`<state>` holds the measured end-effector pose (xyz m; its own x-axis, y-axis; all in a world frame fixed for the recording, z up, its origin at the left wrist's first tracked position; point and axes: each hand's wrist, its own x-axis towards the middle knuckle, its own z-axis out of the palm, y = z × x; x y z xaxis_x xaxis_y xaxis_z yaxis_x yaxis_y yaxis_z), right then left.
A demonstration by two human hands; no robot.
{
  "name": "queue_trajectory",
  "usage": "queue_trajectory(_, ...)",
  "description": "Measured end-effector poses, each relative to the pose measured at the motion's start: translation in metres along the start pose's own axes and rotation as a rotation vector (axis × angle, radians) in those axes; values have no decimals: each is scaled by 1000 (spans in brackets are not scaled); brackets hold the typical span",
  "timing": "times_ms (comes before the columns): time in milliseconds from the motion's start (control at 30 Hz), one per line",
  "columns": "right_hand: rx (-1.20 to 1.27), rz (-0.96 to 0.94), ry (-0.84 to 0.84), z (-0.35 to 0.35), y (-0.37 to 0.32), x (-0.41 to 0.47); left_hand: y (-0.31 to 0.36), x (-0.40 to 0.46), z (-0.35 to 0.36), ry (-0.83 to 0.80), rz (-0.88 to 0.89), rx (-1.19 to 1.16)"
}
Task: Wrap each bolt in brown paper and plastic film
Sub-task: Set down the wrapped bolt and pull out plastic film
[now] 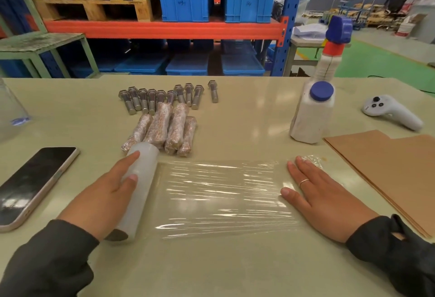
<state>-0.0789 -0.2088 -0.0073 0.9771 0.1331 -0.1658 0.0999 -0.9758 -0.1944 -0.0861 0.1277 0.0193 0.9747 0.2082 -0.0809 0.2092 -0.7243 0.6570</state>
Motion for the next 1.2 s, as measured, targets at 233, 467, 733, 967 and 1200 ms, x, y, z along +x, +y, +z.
queue_trajectory(233,-1,-6,13,0,0,-1,-9,-2,-3,79,-75,-75)
queue_trajectory(467,97,-53,40,-2,9,-1,-4,-1,4,94,-73,-68)
queue_trajectory(733,421,78,224,-12,22,6,-5,3,5,81,-60,-30)
queue_trajectory(967,412,301,554,-31,46,8,-6,5,11,93,-9,7)
queue_trajectory(1200,-307,473,233,-33,67,10,-11,9,14,133,6,20)
